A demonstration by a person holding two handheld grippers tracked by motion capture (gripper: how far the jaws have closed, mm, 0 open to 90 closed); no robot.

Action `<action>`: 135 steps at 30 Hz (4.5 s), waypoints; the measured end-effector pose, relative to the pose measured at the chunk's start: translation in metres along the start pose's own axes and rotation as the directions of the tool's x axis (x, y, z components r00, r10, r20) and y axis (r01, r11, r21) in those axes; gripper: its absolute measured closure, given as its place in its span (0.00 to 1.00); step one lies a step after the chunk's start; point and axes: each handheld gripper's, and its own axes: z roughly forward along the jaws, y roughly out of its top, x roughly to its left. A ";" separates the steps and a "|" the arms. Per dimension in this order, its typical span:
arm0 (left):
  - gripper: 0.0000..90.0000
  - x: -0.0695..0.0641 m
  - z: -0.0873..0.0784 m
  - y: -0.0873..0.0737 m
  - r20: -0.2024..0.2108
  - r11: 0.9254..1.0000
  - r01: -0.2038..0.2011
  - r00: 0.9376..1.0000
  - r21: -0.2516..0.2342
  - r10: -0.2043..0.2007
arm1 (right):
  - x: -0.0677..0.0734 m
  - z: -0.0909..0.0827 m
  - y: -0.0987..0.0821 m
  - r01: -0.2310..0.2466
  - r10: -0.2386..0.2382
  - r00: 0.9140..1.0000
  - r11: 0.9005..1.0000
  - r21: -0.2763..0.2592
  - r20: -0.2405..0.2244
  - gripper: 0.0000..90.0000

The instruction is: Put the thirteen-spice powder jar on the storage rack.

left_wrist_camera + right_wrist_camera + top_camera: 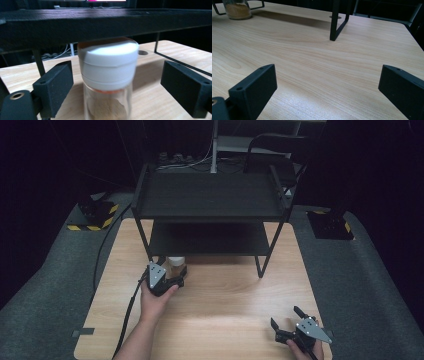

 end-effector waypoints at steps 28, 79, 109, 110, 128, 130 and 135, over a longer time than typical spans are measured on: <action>0.37 -0.006 0.014 -0.006 -0.042 0.999 0.038 0.998 -0.021 -0.039 | 0.000 -0.001 -0.002 0.009 -0.009 1.000 1.000 -0.012 0.003 0.01; 0.38 -0.027 -0.092 0.069 0.155 0.999 -0.003 0.988 0.036 -0.003 | 0.000 -0.001 -0.003 0.029 -0.030 1.000 0.999 -0.017 -0.003 0.01; 0.38 -0.023 -0.042 0.155 0.147 1.000 0.007 0.989 0.000 -0.007 | -0.001 -0.002 -0.004 0.028 -0.028 1.000 0.999 -0.020 -0.005 0.01; 0.38 -0.023 -0.040 0.156 0.144 1.000 0.010 0.990 0.001 -0.010 | -0.001 -0.002 -0.004 0.028 -0.028 1.000 0.999 -0.021 -0.006 0.01; 0.38 -0.018 0.000 0.169 0.078 0.999 0.029 0.996 0.019 -0.031 | -0.002 -0.002 -0.005 0.030 -0.031 0.999 0.999 -0.025 -0.012 0.01; 0.38 -0.017 0.004 0.169 0.071 0.999 0.032 0.997 0.020 -0.033 | -0.002 -0.002 -0.005 0.031 -0.031 0.999 0.999 -0.025 -0.013 0.01; 0.38 -0.016 0.014 0.170 0.061 0.999 0.039 0.997 0.021 -0.040 | -0.002 -0.002 -0.005 0.031 -0.032 0.999 0.999 -0.026 -0.013 0.01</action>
